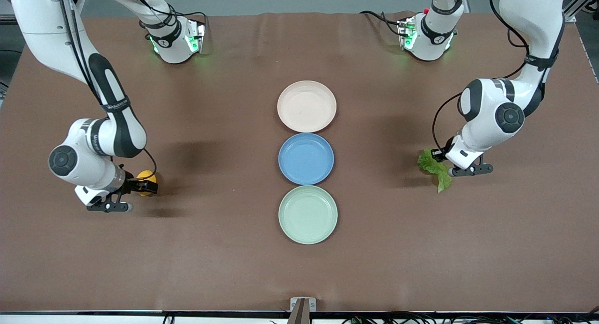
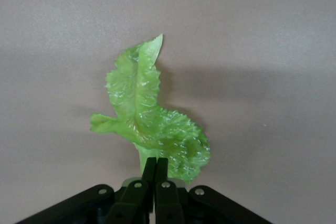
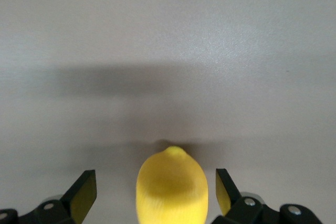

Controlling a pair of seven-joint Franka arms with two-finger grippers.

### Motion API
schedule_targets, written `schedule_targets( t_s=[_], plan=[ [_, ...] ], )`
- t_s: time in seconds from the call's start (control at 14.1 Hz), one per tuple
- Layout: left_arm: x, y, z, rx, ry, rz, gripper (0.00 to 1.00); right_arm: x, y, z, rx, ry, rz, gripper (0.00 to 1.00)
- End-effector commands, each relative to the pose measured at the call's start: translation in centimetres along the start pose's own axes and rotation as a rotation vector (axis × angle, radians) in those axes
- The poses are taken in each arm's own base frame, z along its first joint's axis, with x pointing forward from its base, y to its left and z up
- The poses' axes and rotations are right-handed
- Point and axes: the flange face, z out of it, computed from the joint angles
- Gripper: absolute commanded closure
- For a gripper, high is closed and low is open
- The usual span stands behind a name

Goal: Pick lemon and lettuce from plates
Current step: 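Set the lemon on the table with the right gripper while the left releases lettuce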

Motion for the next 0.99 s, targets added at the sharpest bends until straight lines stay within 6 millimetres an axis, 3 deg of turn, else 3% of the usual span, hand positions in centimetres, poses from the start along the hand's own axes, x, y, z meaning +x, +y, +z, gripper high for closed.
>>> schedule_targets(
  t_s=[0.0,0.21,0.5,0.71,0.92],
  plan=[
    [0.1,0.2,-1.6,-0.002,0.026,0.028,0.00,-0.4,-0.1,-7.8,0.009,-0.038,-0.019,0.00],
    [0.2,0.2,-6.0,0.005,-0.041,0.050,0.00,-1.7,0.3,-16.7,0.003,-0.097,-0.045,0.00],
    [1.1,0.9,-14.7,0.007,-0.083,0.059,0.00,-2.0,1.4,-25.2,0.006,-0.129,-0.037,0.00],
    [0.3,0.7,-21.6,0.006,-0.075,0.058,0.00,-1.5,1.7,-27.7,0.009,-0.081,-0.031,0.00],
    [-0.2,0.9,-28.5,0.002,-0.044,0.062,0.00,-1.4,3.3,-29.3,0.017,-0.048,-0.016,0.00]
  ],
)
